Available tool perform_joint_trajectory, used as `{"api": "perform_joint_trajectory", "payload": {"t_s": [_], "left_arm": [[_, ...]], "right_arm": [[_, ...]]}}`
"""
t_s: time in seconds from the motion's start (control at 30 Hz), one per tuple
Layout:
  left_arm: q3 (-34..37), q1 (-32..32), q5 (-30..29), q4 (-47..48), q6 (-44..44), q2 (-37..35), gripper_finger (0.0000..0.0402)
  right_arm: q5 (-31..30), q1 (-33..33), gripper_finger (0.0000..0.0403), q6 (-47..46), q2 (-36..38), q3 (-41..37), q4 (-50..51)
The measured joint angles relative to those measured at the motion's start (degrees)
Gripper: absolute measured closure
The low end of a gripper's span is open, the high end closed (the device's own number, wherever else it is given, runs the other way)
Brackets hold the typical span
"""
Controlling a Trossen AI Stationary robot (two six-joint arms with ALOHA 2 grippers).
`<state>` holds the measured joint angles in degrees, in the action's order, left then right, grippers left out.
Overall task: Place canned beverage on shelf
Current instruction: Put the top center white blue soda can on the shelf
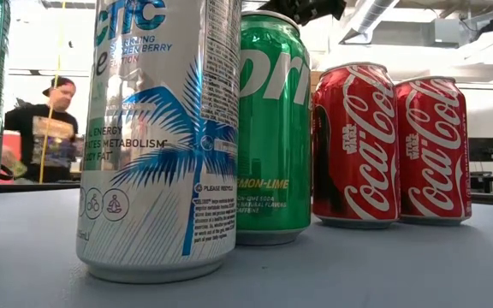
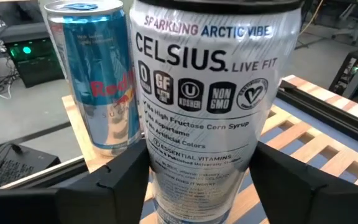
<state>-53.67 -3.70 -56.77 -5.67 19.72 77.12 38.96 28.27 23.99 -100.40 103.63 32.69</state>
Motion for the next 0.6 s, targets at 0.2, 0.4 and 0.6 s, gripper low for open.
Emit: {"api": "perform_joint_trajectory", "payload": {"t_s": [0.2, 0.4, 0.6], "left_arm": [[0.0, 0.04, 1.56, -0.07, -1.47, -0.04, 0.0192], [-0.02, 0.5, 9.92, -1.53, -6.64, -0.8, 0.0192], [-0.02, 3.07, 19.78, -0.96, -10.63, -2.4, 0.0192]], "right_arm": [[0.0, 0.02, 0.0171, -0.03, 0.11, 0.0, 0.35], [0.02, 0.98, 0.0171, 0.0, 2.87, 0.02, 0.93], [0.07, 2.7, 0.0171, 0.5, 6.42, 0.02, 2.57]]}}
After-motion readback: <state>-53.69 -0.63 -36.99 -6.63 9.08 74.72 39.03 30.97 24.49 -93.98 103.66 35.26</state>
